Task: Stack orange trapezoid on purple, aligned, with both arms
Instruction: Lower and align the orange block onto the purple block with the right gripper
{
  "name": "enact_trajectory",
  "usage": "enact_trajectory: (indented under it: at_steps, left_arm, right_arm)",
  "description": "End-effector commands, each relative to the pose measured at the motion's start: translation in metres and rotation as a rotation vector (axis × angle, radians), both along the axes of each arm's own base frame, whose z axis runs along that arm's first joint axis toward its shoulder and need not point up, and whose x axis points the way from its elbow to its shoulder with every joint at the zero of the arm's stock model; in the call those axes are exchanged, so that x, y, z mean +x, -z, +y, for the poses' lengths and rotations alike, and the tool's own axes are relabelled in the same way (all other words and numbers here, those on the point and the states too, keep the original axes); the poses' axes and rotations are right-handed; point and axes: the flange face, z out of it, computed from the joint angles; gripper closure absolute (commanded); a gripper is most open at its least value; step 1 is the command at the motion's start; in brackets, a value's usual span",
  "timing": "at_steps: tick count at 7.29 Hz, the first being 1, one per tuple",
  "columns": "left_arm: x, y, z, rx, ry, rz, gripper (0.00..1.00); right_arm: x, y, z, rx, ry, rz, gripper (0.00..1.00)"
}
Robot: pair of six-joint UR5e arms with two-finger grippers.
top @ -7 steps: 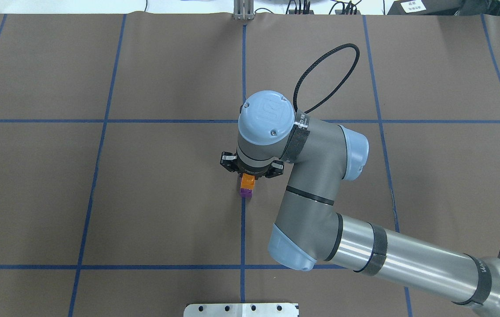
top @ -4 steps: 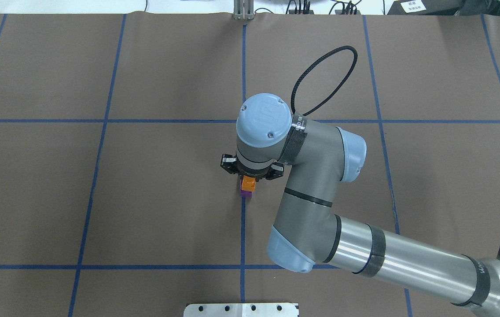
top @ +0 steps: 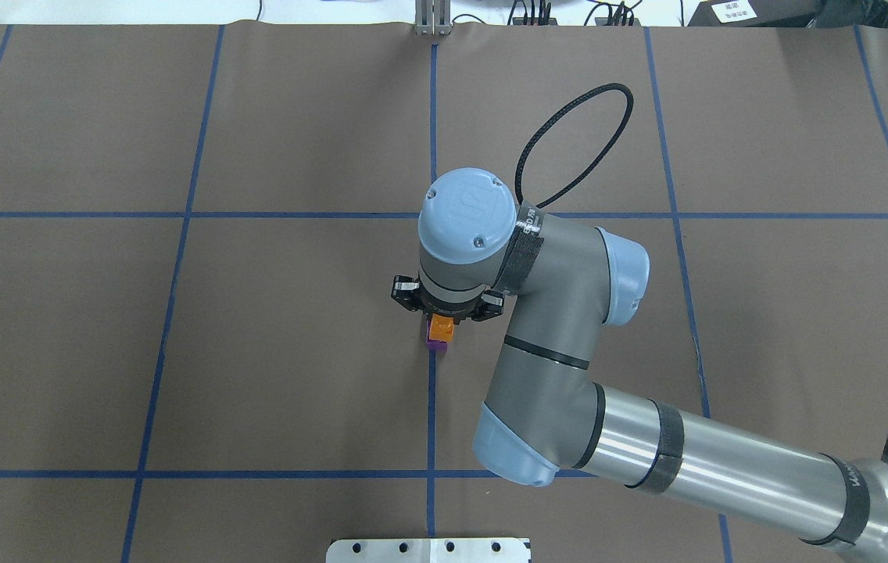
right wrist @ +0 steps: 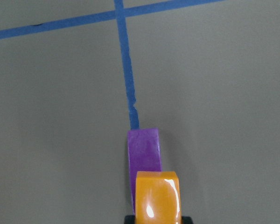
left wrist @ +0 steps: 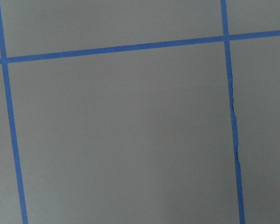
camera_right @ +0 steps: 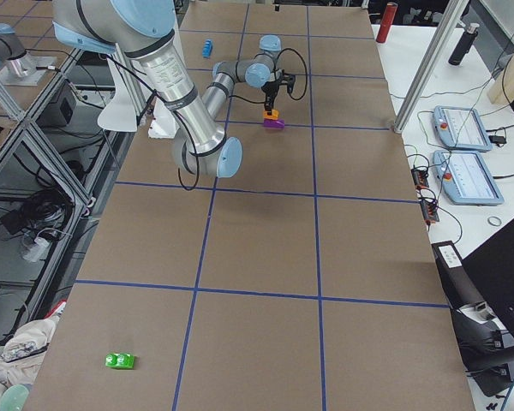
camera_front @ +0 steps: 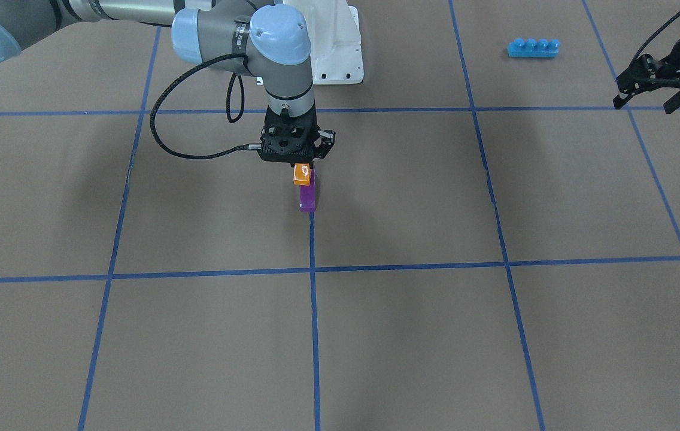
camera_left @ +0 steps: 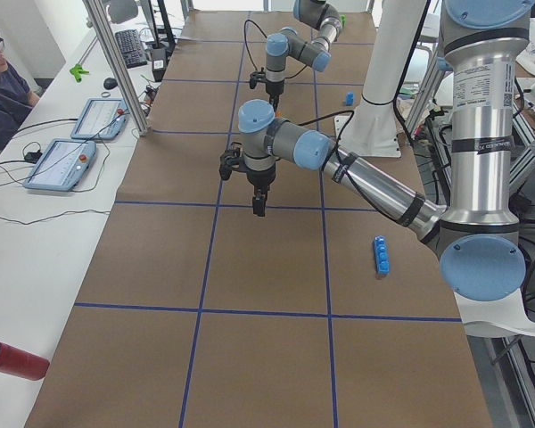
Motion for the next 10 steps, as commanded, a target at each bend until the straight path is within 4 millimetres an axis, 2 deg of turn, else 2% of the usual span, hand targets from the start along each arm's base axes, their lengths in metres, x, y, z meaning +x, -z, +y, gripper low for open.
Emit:
enact_trajectory:
  at_steps: [1, 4, 8, 10]
  left_arm:
    - [0.0, 0.0, 0.0, 0.0, 0.0, 0.0, 0.0]
    - [0.001, -0.001, 0.0, -0.002, -0.002, -0.001, 0.0]
    - [0.001, -0.003, -0.001, -0.004, -0.003, -0.002, 0.0]
    - [0.001, -0.003, -0.001, -0.005, -0.003, -0.002, 0.0]
  right_arm:
    - [-0.002, -0.001, 0.001, 0.006, -0.005, 0.007, 1.0]
    - [-0.004, -0.004, 0.0, 0.01, -0.008, 0.015, 1.0]
    - [-0.018, -0.009, 0.014, 0.026, -0.001, 0.033, 1.0]
    - [-0.024, -0.014, 0.014, 0.033, -0.005, 0.048, 1.0]
